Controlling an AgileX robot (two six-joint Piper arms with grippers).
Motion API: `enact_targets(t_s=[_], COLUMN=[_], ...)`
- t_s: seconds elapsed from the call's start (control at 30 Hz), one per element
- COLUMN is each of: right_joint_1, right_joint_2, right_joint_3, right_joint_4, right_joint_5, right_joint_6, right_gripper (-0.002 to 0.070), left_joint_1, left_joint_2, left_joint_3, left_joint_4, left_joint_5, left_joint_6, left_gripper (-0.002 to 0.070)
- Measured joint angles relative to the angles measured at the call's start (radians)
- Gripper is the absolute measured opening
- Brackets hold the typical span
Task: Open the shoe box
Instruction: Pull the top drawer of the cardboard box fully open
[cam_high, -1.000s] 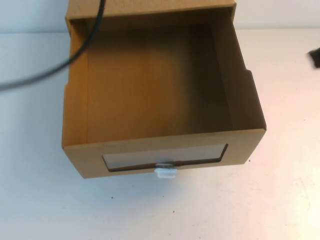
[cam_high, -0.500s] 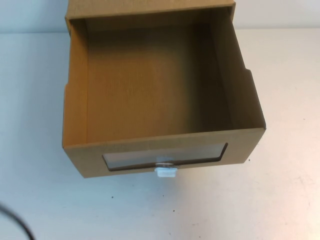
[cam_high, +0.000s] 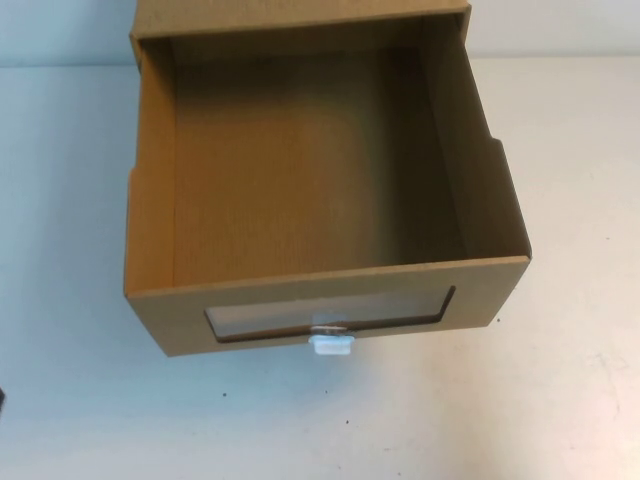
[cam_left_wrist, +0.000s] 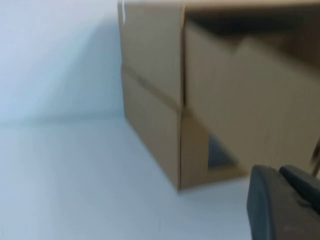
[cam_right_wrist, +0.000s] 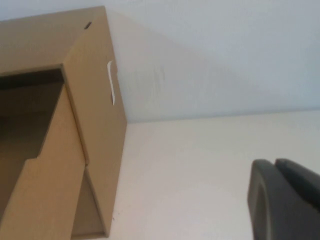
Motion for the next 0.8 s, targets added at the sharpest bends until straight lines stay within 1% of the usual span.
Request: enact_targets(t_s=[0.13, 0.27, 0.8], right_joint_1=[0.000, 0.000, 0.000], right_joint_2=[-0.050, -0.055, -0.055], right_joint_3=[0.081, 0.105, 0.109], right_joint_4=[0.022, 0.026, 0.028], right_joint_5=[-0.081, -0.140, -0.152], right_joint_6=[0.000, 0.000, 0.000], right_gripper=[-0.0013, -0.0013, -0.0013], left_joint_1=[0.000, 0.000, 0.000], left_joint_2=[-0.002, -0.002, -0.003], left_joint_3=[0.107, 0.118, 0.119], left_joint_4=[-0.006, -0.006, -0.006], left_joint_5=[-0.057, -0.068, -0.070], left_joint_6=[-0.006, 0.012, 0.018], left_gripper=[-0.0005, -0.0005, -0.0005])
